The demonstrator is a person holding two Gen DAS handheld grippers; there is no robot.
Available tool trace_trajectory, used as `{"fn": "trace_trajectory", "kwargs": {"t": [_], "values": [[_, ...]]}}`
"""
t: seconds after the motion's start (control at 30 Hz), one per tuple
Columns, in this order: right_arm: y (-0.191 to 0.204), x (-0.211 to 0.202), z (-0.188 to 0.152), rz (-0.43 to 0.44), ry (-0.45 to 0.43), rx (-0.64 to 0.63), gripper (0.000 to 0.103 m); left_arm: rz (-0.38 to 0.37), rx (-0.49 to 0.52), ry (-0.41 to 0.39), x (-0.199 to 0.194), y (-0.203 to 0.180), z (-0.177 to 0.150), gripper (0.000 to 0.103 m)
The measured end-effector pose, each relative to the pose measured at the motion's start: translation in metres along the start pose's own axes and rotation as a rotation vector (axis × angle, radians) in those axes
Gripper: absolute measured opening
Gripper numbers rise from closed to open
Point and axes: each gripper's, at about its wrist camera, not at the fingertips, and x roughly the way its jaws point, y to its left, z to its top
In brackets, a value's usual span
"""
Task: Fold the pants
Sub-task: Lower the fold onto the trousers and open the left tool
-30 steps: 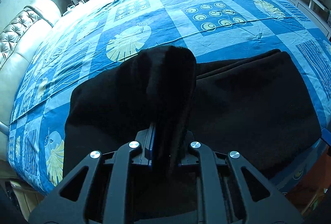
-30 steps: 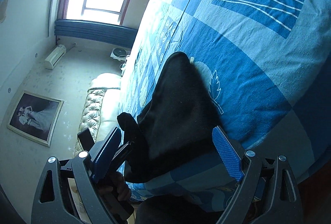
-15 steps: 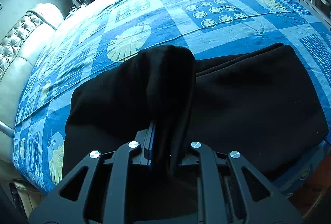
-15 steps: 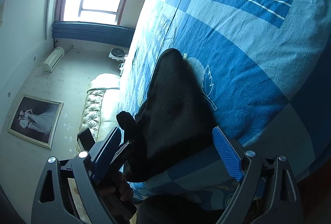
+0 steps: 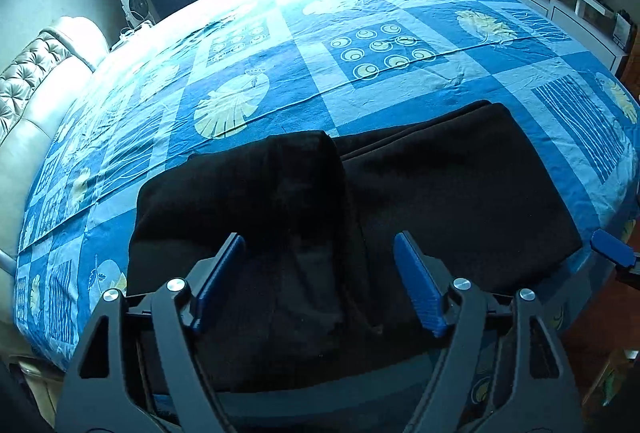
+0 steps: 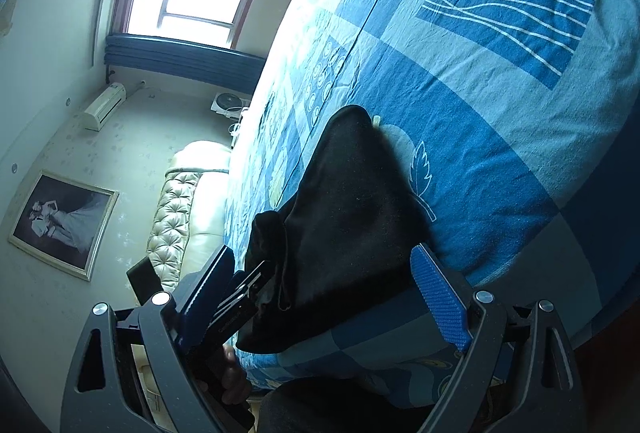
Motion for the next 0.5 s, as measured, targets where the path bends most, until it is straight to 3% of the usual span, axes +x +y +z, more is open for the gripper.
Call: {"fn": "trace_trajectory", "kwargs": {"t": [0.07, 0.27, 0.5], "values": [[0.010, 0.003, -0.003, -0.013, 0.006, -0.033, 0.089, -0.010, -0.020, -0.010, -0.012, 0.012, -0.004, 0.087], [0.043, 0.036, -0.012, -0.005, 0.084, -0.109, 0.089, -0.013, -0.180, 0.003, -0.029, 0.088, -0.028, 0.088], [0.079, 0.130, -0.023, -0.031, 0.272, -0.225, 0.089, 0.047, -0.358, 0.012, -0.026, 0.187, -0.071, 0.089]]}}
